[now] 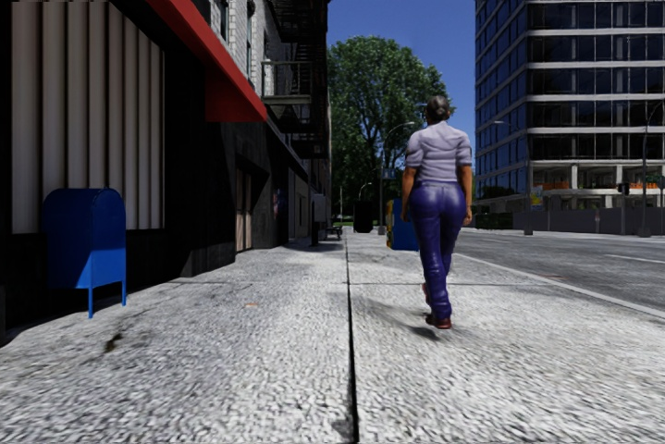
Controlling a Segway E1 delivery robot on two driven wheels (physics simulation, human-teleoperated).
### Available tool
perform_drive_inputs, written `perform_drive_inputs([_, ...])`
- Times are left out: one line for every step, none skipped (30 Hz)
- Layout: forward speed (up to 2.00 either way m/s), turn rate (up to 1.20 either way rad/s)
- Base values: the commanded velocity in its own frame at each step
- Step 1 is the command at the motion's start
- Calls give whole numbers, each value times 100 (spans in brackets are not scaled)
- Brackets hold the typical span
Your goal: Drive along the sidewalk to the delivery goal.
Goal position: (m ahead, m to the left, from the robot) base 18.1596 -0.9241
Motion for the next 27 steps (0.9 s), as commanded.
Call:
perform_drive_inputs([200,22])
perform_drive_inputs([200,22])
perform_drive_inputs([200,22])
perform_drive_inputs([200,22])
perform_drive_inputs([200,22])
perform_drive_inputs([200,22])
perform_drive_inputs([200,22])
perform_drive_inputs([200,22])
perform_drive_inputs([200,22])
perform_drive_inputs([200,22])
perform_drive_inputs([200,16])
perform_drive_inputs([200,7])
perform_drive_inputs([200,7])
perform_drive_inputs([200,3])
perform_drive_inputs([200,2])
perform_drive_inputs([200,2])
perform_drive_inputs([200,2])
perform_drive_inputs([200,2])
perform_drive_inputs([200,2])
perform_drive_inputs([200,2])
perform_drive_inputs([200,2])
perform_drive_inputs([200,6])
perform_drive_inputs([200,15])
perform_drive_inputs([200,20])
perform_drive_inputs([200,20])
perform_drive_inputs([200,26])
perform_drive_inputs([200,27])
